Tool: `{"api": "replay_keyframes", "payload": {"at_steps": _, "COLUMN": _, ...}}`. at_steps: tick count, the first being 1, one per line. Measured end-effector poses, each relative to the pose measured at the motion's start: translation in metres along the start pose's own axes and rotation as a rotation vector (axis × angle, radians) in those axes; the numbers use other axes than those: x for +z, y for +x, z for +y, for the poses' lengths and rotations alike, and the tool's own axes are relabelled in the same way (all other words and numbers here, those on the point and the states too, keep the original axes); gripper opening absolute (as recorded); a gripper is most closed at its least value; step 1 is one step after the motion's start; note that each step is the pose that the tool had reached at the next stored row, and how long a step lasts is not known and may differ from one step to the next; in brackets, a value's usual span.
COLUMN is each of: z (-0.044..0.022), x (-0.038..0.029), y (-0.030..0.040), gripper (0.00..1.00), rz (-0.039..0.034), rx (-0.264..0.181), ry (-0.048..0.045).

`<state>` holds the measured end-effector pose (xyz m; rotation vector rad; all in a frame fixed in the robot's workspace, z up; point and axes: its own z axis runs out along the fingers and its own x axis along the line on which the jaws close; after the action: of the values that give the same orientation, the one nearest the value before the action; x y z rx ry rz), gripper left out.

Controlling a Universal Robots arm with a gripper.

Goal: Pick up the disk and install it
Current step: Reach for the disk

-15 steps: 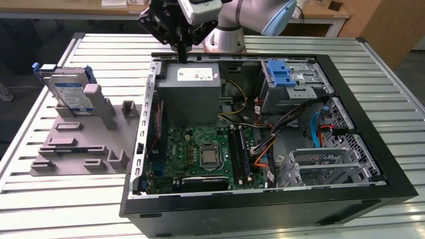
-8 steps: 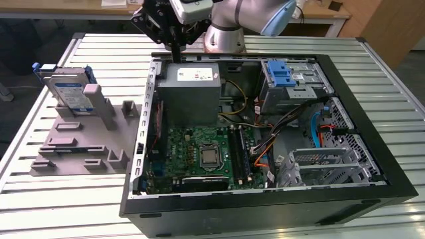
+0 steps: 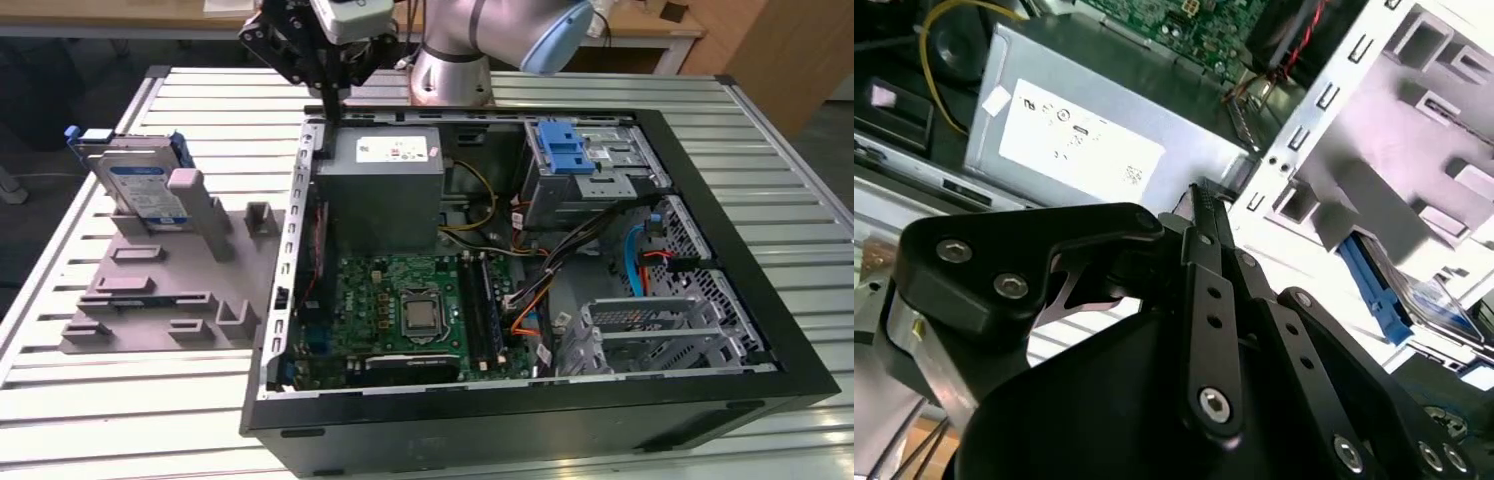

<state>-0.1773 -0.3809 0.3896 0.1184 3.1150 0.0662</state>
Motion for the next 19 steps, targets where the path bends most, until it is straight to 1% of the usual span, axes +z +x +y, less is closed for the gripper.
{"api": "replay_keyframes", "payload": {"at_steps": 3, "z": 0.0031, "x": 0.0018, "y": 0.0059, "gripper": 0.12, "rz": 0.0023, "rx": 0.000, "ry": 0.0024}}
{"api": "replay_keyframes", "payload": {"at_steps": 4, "z": 0.0035, "x": 0.0026, "y": 0.0075, "gripper": 0.12, "rz": 0.0033, "rx": 0.000, "ry": 0.0056}}
{"api": "replay_keyframes", "payload": {"at_steps": 6, "z": 0.0043, "x": 0.0042, "y": 0.0099, "gripper": 0.12, "rz": 0.0042, "rx": 0.000, "ry": 0.0152}}
{"api": "replay_keyframes", "payload": {"at_steps": 7, "z": 0.0050, "x": 0.0045, "y": 0.0111, "gripper": 0.12, "rz": 0.0044, "rx": 0.000, "ry": 0.0173}}
{"api": "replay_keyframes", "payload": {"at_steps": 9, "z": 0.0067, "x": 0.0050, "y": 0.0142, "gripper": 0.12, "rz": 0.0044, "rx": 0.000, "ry": 0.0176}}
{"api": "replay_keyframes", "payload": {"at_steps": 12, "z": 0.0090, "x": 0.0053, "y": 0.0212, "gripper": 0.12, "rz": 0.0046, "rx": 0.000, "ry": 0.0181}}
{"api": "replay_keyframes", "payload": {"at_steps": 19, "z": 0.0121, "x": 0.0063, "y": 0.0445, "gripper": 0.12, "rz": 0.0045, "rx": 0.000, "ry": 0.0179}}
